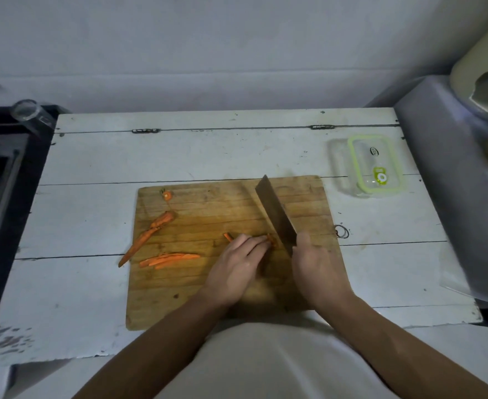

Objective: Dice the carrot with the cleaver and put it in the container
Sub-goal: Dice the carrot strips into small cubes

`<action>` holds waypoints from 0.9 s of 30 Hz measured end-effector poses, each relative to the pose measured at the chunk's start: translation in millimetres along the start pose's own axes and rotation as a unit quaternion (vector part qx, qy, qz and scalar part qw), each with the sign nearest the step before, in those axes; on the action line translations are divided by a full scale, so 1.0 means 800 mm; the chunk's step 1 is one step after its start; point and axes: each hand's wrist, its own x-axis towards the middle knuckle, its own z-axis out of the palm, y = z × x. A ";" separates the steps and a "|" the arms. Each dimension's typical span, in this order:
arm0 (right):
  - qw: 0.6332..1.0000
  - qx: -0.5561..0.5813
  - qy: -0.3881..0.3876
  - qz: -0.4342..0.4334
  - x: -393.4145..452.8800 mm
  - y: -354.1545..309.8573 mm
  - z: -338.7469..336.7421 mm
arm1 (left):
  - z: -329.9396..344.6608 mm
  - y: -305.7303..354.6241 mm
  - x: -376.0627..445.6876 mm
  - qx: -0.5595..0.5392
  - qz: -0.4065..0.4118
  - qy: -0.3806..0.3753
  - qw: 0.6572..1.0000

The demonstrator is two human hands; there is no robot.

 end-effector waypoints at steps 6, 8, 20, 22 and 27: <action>1.000 -0.017 0.004 -0.026 -0.017 -0.001 0.007 | -0.001 0.004 -0.001 0.021 -0.001 -0.019 1.000; 0.999 -0.033 -0.005 -0.026 -0.019 -0.004 0.007 | -0.002 0.005 -0.001 0.020 0.004 -0.021 1.000; 0.999 -0.034 -0.031 -0.014 0.014 -0.038 0.000 | -0.004 0.003 0.002 0.011 0.012 -0.024 1.000; 1.000 0.002 -0.018 -0.001 0.020 -0.034 0.004 | -0.004 0.002 0.002 0.012 0.021 -0.024 0.999; 1.000 0.001 0.020 0.024 0.001 -0.005 0.004 | -0.001 -0.003 -0.004 0.010 0.008 -0.026 1.000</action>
